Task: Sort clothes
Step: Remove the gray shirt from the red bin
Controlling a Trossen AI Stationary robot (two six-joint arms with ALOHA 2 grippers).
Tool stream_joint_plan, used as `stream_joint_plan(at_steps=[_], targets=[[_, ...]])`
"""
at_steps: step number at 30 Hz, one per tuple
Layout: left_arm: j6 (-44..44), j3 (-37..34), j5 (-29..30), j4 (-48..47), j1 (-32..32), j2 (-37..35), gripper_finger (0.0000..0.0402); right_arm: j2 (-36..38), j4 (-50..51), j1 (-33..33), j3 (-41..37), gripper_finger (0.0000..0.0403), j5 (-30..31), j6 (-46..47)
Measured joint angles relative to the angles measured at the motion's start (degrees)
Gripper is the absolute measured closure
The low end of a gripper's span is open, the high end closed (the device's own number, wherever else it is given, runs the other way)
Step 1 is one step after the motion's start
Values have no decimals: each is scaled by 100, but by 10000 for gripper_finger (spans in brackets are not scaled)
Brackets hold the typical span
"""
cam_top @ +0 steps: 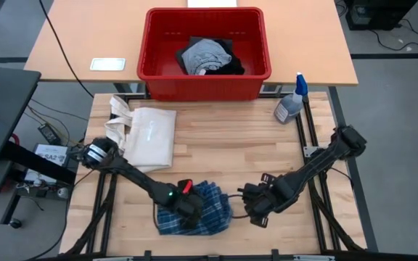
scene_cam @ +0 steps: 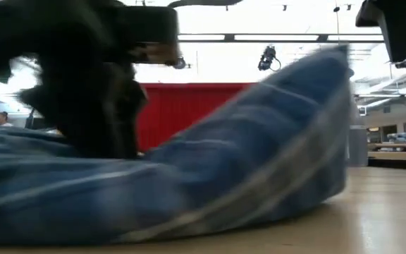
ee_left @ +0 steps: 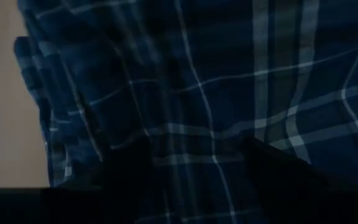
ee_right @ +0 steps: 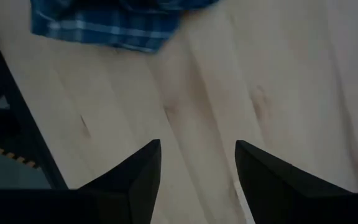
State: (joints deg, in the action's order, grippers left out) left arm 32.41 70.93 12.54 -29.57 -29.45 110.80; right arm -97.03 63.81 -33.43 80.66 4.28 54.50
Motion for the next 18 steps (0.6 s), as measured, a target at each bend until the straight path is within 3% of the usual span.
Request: stream_joint_plan(at_steps=[10, 18], targets=[[382, 0, -33, -1235, -786, -162, 130, 531, 97, 28, 0, 190, 503, -8], [467, -7, 77, -2038, -1140, -198, 130, 650, 96, 28, 0, 190, 533, -39]])
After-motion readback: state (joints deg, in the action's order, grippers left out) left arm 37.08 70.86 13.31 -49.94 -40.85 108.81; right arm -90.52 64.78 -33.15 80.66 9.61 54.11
